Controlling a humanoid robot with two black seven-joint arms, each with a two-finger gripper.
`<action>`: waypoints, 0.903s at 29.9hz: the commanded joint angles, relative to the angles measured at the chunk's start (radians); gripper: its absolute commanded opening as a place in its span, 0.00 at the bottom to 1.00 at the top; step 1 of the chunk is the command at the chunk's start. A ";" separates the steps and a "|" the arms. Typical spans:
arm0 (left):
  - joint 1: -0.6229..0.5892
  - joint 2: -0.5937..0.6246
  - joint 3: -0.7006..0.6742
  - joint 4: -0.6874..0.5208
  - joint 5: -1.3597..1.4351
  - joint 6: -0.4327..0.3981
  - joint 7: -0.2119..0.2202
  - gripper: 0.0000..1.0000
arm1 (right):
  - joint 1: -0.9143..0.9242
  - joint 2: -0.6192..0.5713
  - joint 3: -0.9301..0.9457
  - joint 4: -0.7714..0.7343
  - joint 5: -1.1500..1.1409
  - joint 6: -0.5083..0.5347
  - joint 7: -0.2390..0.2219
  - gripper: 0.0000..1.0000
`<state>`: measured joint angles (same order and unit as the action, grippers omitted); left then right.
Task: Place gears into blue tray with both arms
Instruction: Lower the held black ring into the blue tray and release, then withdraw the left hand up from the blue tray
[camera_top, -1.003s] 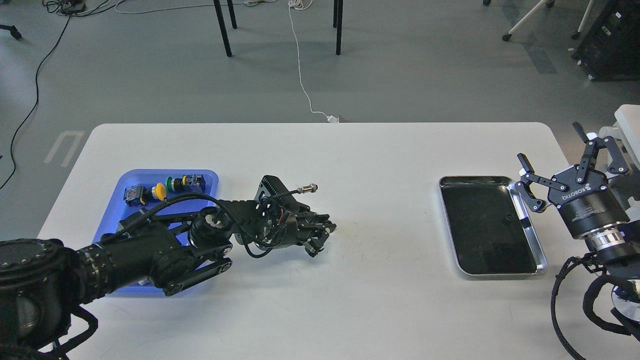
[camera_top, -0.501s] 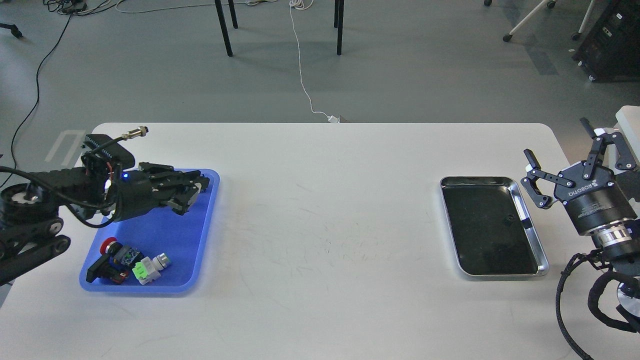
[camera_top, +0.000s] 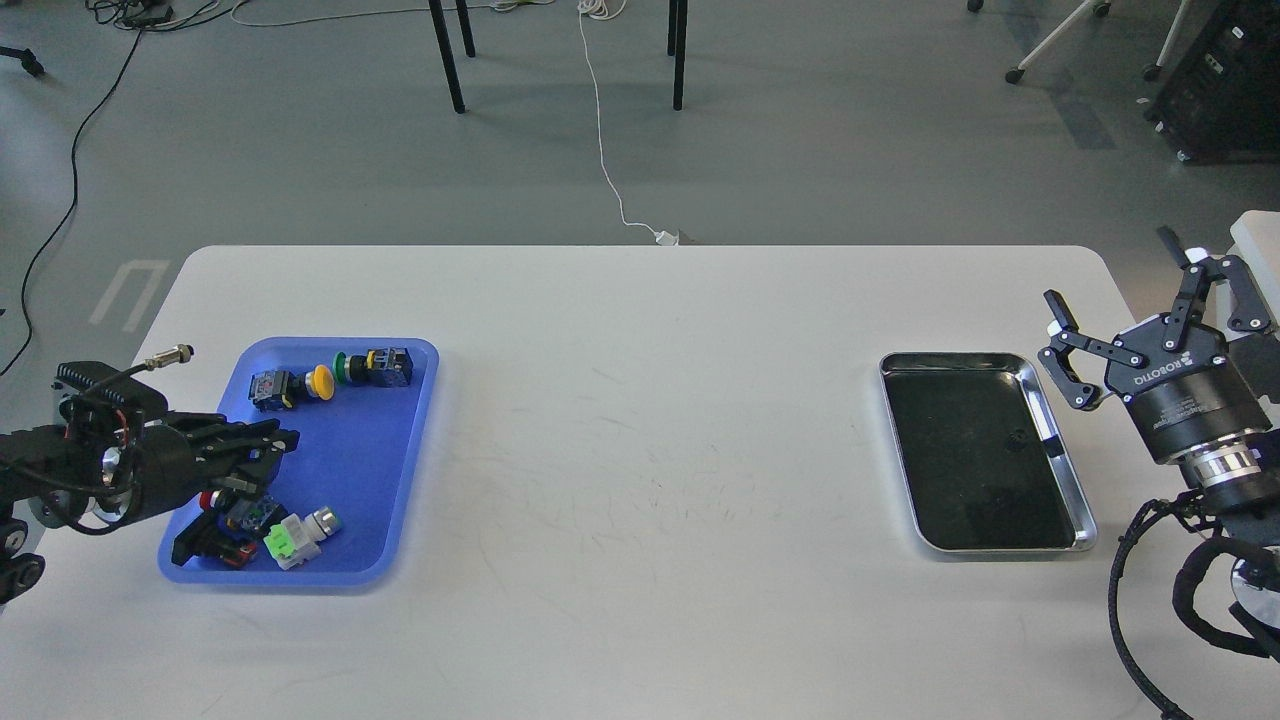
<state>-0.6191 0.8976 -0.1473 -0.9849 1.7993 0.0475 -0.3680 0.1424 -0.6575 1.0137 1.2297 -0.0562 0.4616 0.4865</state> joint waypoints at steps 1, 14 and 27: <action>0.001 -0.011 0.000 0.026 -0.003 -0.001 0.001 0.38 | -0.001 -0.001 -0.004 0.001 -0.002 0.000 0.000 0.99; -0.045 -0.011 -0.081 0.015 -0.297 0.015 0.001 0.92 | 0.000 -0.071 0.000 0.010 -0.002 0.000 0.000 0.99; -0.217 -0.101 -0.221 0.000 -1.299 -0.129 0.006 0.98 | 0.035 -0.243 0.014 0.019 -0.013 0.002 0.000 0.99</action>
<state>-0.8233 0.8282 -0.2988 -0.9847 0.7223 -0.0264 -0.3665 0.1640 -0.8609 1.0306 1.2422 -0.0599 0.4634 0.4862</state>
